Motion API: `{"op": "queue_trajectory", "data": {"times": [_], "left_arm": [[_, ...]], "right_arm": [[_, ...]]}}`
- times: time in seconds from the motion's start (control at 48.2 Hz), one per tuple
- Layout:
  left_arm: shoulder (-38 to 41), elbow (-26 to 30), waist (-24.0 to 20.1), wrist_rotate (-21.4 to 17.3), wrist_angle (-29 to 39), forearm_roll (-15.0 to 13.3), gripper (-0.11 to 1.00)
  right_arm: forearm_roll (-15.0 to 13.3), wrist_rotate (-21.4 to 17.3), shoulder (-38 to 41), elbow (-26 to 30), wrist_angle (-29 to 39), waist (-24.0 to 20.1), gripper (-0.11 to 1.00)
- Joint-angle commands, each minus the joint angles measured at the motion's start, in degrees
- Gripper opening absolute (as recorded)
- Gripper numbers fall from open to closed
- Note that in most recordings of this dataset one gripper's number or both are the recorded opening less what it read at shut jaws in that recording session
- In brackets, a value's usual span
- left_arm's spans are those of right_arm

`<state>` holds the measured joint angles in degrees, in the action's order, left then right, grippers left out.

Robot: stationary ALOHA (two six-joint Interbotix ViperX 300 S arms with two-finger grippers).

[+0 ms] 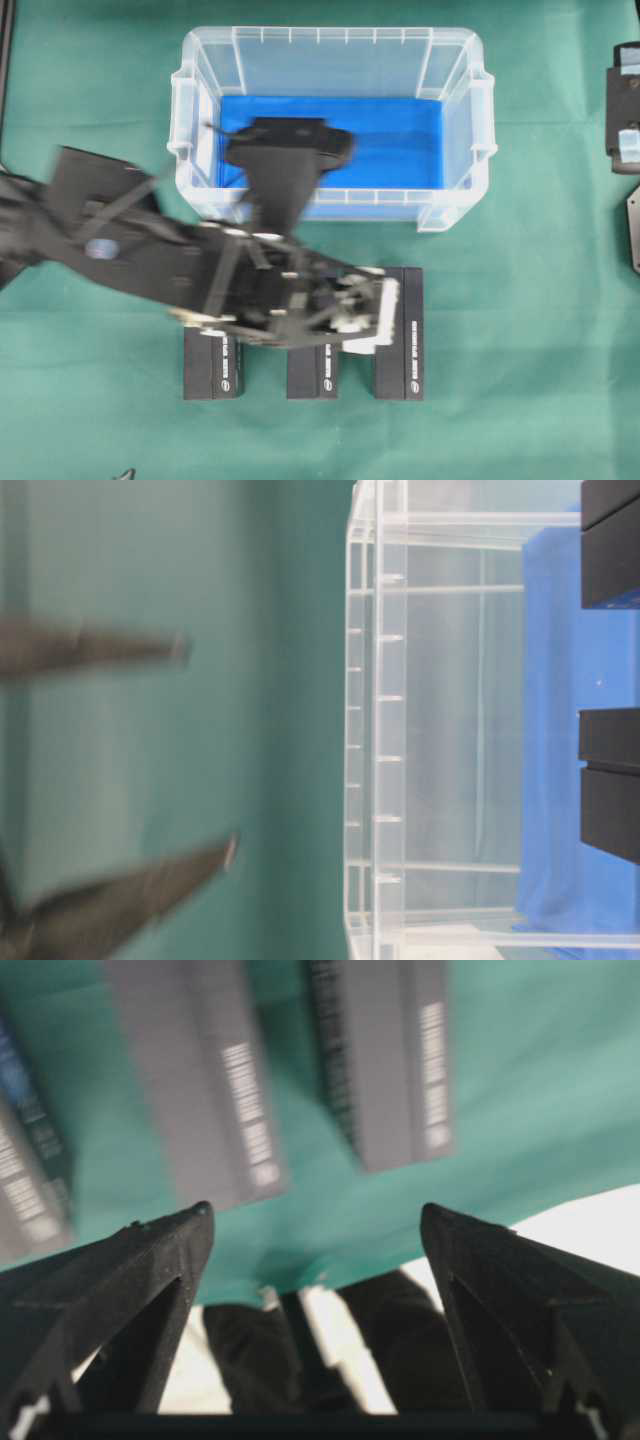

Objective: Take the box out of the case with the left arm.

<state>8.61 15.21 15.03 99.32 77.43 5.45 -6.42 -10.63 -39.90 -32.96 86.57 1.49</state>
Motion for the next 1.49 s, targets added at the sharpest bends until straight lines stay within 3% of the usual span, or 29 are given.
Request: {"op": "queue_trajectory", "data": {"times": [0.0,0.436,0.767,1.037,1.265,1.472], "left_arm": [[-6.2,-3.8,1.1,1.1,-0.2,0.3,0.79],[-25.3,-25.8,8.4,10.7,-0.2,0.2,0.79],[-36.7,-36.3,13.6,14.9,1.7,0.3,0.79],[-38.1,-37.5,13.5,14.7,3.7,0.7,0.79],[-39.9,-38.1,9.4,13.7,8.1,0.7,0.79],[-41.6,-38.8,1.9,5.4,8.3,0.7,0.79]], "right_arm": [[-0.1,0.0,0.0,0.5,0.1,0.0,0.02],[-0.1,0.0,0.0,0.4,0.2,0.0,0.02],[-0.1,-0.1,0.0,0.2,0.3,0.1,0.02],[0.2,-0.2,0.0,0.2,0.2,0.1,0.02],[0.2,-0.1,0.0,0.2,0.2,0.1,0.02],[0.2,-0.1,0.0,0.0,0.2,0.1,0.02]]}}
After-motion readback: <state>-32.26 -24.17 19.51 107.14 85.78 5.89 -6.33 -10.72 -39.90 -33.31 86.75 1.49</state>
